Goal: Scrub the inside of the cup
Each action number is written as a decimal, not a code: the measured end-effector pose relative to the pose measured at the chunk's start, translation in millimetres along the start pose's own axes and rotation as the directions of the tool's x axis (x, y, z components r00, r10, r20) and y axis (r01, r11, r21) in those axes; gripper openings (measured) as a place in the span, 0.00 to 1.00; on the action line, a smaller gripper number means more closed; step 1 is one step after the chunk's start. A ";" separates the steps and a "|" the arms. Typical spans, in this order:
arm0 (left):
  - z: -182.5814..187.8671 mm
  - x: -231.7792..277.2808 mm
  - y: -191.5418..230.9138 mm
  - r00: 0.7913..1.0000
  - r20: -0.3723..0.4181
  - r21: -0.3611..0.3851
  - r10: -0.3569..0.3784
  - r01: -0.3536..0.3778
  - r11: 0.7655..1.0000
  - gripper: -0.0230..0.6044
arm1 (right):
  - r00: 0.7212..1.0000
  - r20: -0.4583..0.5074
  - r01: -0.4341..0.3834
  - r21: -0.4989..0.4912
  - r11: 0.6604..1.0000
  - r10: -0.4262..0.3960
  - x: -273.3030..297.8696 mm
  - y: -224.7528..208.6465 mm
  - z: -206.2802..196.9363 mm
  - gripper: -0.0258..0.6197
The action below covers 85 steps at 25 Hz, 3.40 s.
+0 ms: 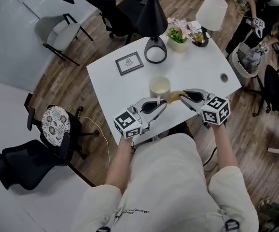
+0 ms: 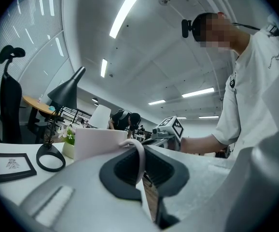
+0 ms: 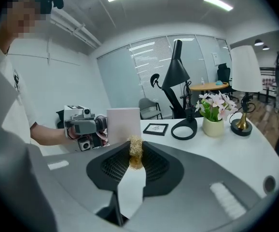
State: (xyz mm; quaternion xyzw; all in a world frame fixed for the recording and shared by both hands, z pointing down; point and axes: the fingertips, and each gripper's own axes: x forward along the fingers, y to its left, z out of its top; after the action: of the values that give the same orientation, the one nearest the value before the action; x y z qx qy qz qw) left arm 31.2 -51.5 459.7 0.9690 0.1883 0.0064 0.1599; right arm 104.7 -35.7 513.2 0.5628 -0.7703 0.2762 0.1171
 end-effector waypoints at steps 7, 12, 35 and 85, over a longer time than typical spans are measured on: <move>-9.2 -4.6 -14.2 0.999 -0.024 -0.002 -0.047 0.047 0.999 0.04 | 0.999 0.023 0.043 -0.002 0.999 -0.043 -0.5 -8.4 9.2 0.18; -19.9 -0.1 -22.9 0.996 -0.054 -0.005 -0.075 0.075 0.997 0.04 | 0.998 0.054 0.034 -0.013 0.999 -0.033 0.7 -4.7 26.8 0.18; -124.0 6.3 60.8 0.914 -0.218 0.040 0.342 -0.342 0.939 0.05 | 0.960 0.177 0.178 0.224 0.958 -0.219 -16.7 -19.5 -22.0 0.19; -200.5 -22.0 28.6 0.890 -0.336 0.322 0.308 -0.199 0.926 0.27 | 0.989 0.083 0.094 0.301 0.949 -0.124 -3.4 9.8 -105.7 0.19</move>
State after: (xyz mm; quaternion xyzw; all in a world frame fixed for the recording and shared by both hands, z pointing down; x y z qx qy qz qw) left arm 6.6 -23.0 659.9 0.9782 0.0854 0.1885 -0.0201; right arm 82.9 28.1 595.3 0.6289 -0.6928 0.3529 0.0076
